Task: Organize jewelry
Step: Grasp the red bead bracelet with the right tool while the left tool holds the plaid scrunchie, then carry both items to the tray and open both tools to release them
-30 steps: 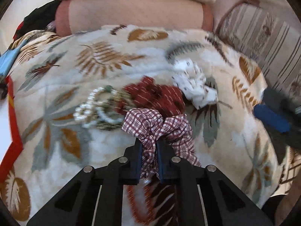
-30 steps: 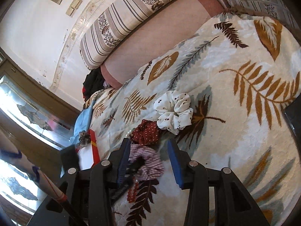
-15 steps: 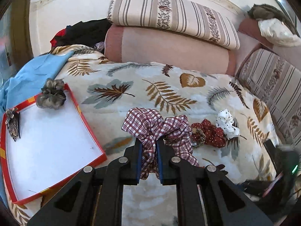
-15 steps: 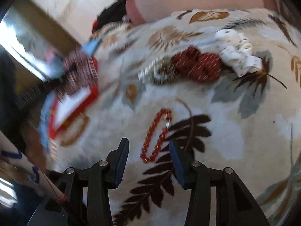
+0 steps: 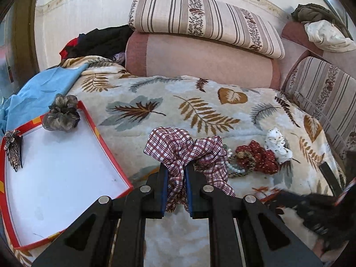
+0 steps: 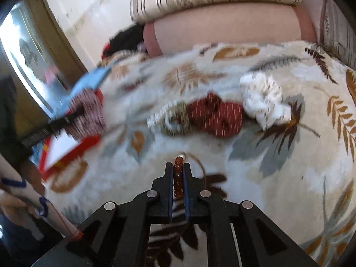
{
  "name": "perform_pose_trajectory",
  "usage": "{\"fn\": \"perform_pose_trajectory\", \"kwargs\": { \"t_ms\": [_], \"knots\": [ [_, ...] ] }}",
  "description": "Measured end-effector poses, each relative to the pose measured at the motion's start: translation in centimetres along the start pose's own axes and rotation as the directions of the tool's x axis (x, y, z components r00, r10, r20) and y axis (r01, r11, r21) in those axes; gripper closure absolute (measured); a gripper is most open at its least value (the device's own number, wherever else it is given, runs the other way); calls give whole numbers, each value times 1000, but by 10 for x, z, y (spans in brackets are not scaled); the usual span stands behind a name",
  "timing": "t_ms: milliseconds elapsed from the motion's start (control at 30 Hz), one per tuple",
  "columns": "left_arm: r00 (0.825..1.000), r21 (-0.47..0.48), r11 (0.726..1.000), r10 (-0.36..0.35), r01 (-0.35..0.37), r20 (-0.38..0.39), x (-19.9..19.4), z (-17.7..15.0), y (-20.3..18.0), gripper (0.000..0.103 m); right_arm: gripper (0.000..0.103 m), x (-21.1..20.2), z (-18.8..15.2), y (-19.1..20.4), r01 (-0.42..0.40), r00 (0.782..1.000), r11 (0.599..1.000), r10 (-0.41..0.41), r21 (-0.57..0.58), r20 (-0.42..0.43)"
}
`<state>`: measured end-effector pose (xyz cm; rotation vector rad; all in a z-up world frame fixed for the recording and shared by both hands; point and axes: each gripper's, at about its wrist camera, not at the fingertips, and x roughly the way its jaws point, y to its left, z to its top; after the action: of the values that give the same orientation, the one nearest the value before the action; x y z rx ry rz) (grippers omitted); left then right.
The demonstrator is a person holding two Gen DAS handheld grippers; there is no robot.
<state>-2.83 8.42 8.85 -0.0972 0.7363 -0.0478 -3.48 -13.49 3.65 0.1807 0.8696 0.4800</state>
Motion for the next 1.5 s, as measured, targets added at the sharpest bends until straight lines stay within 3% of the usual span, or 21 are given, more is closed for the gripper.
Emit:
{"fn": "perform_pose_trajectory", "kwargs": {
  "t_ms": [133,267,1000,1500],
  "knots": [
    [1000,6,1000,14,-14,7,3,0,2,90,95,-10,8,0,-43,997,999,42,17,69],
    [999,25,999,32,-32,11,6,0,0,89,95,-15,12,0,-64,995,997,61,39,83],
    [997,53,996,75,-76,21,8,-2,-2,89,95,-17,10,-5,-56,995,996,50,66,86],
    [995,29,995,94,-95,34,5,7,24,89,95,0,15,18,-81,996,990,76,114,47]
  ]
}}
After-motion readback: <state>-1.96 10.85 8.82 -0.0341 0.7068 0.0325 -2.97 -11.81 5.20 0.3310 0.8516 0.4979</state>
